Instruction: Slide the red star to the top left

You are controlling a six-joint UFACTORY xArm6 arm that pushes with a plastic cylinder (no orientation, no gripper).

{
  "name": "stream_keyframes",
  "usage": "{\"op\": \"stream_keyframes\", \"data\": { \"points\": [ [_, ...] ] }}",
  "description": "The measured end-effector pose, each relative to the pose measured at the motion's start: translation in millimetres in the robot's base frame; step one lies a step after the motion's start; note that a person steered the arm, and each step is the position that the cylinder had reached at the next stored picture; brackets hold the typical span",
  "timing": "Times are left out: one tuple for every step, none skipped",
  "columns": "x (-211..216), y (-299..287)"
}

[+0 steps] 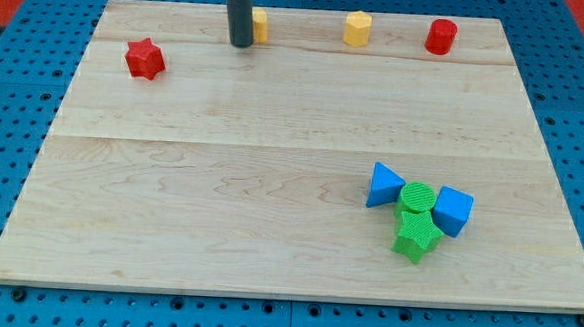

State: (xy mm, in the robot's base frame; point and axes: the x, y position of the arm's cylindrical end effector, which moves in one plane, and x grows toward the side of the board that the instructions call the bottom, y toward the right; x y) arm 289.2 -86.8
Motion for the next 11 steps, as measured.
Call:
{"op": "stream_keyframes", "data": {
  "points": [
    [43.1,-45.1],
    [17.3,-142.2],
    [35.6,-171.5],
    [57.7,-214.6],
    [32.5,-214.3],
    [-12.0,-197.6],
    [-23.1,-216.9],
    [-35.8,-180.9],
    [-44.1,-138.1],
    [-6.6,-133.6],
    [61.9,-111.7]
  ]
}}
